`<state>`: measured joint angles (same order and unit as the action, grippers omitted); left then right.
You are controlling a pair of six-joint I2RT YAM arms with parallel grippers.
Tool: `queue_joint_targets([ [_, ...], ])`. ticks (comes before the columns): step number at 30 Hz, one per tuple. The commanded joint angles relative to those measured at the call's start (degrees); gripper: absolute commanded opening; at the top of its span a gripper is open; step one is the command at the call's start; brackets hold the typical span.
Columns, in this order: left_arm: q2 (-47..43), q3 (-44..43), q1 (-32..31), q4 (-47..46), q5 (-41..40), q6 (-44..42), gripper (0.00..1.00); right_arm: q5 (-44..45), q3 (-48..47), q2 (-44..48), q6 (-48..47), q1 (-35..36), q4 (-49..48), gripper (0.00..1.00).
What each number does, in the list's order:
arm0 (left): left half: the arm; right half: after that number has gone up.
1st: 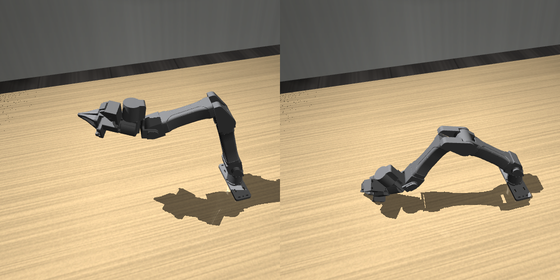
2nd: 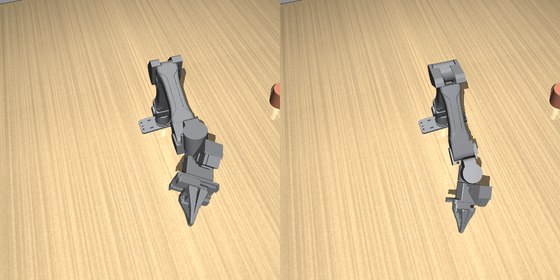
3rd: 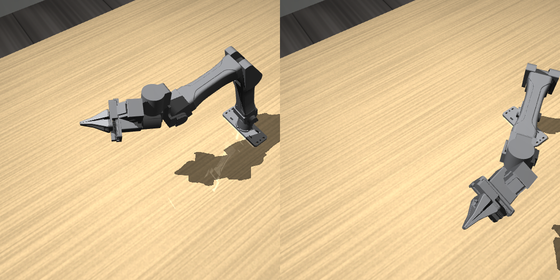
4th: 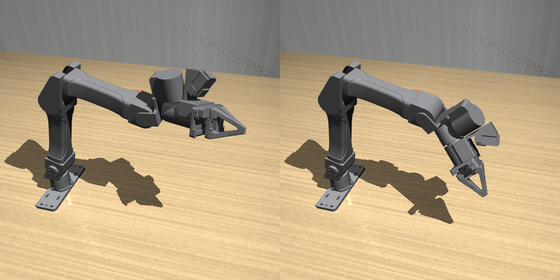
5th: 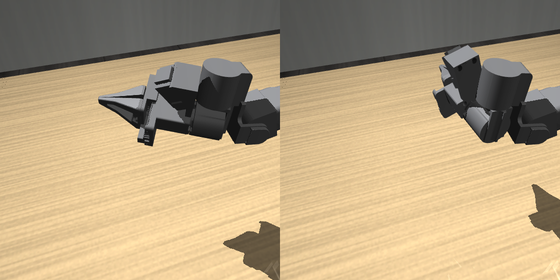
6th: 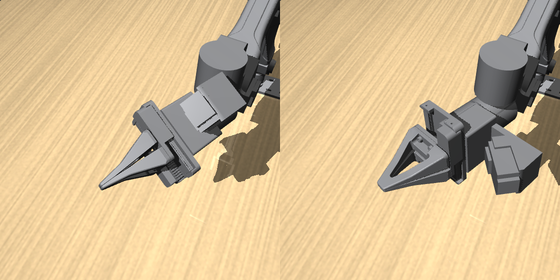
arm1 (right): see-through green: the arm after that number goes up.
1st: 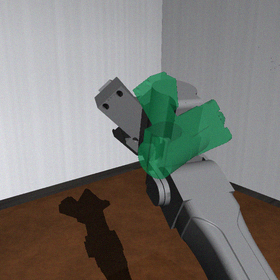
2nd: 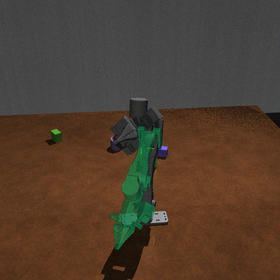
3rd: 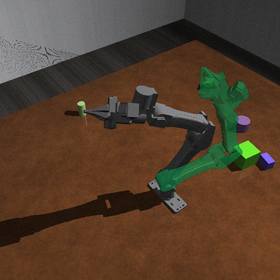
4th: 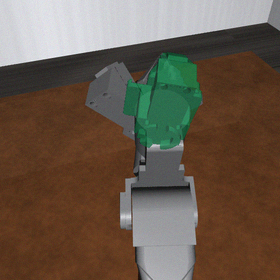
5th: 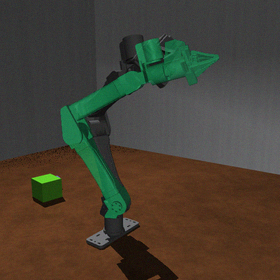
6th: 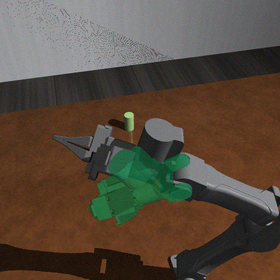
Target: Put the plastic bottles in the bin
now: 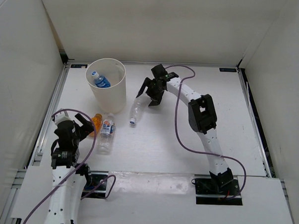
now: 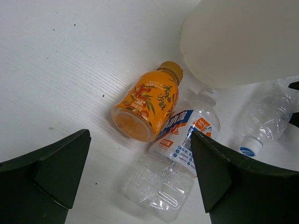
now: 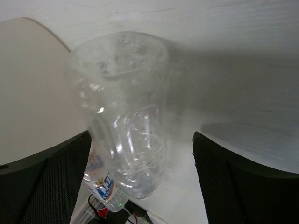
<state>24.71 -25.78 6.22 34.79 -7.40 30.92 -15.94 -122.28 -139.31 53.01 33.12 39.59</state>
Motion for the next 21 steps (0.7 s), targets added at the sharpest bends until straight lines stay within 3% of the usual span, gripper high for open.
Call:
queue_joint_targets([
  [1, 0.5, -1.4, 0.1, -0.2, -1.0, 0.7, 1.00, -4.5, -3.9, -1.1, 1.0, -1.4, 1.2, 0.90],
  [14, 2.0, -1.6, 0.1, -0.2, -1.0, 0.8, 1.00, -11.5, -6.4, -6.5, -0.2, -3.1, 2.2, 0.55],
  [16, 2.1, -1.6, 0.0, -0.2, -1.0, 0.7, 1.00, -11.2, -6.0, -6.3, -0.7, -3.1, 2.3, 0.55],
  [19, 2.3, -1.6, 0.0, -0.2, -1.0, 0.8, 1.00, -10.3, -6.9, -6.2, -1.4, -3.2, 4.6, 0.63],
  [20, 2.3, -1.6, 0.0, -0.4, -1.0, 0.7, 1.00, -10.2, -6.9, -6.2, -2.6, -2.8, 5.0, 0.77],
  [21, 2.6, -1.6, 0.0, -0.3, -0.9, 0.9, 1.00, -9.4, -7.0, -6.2, -3.0, -3.0, 5.8, 0.82],
])
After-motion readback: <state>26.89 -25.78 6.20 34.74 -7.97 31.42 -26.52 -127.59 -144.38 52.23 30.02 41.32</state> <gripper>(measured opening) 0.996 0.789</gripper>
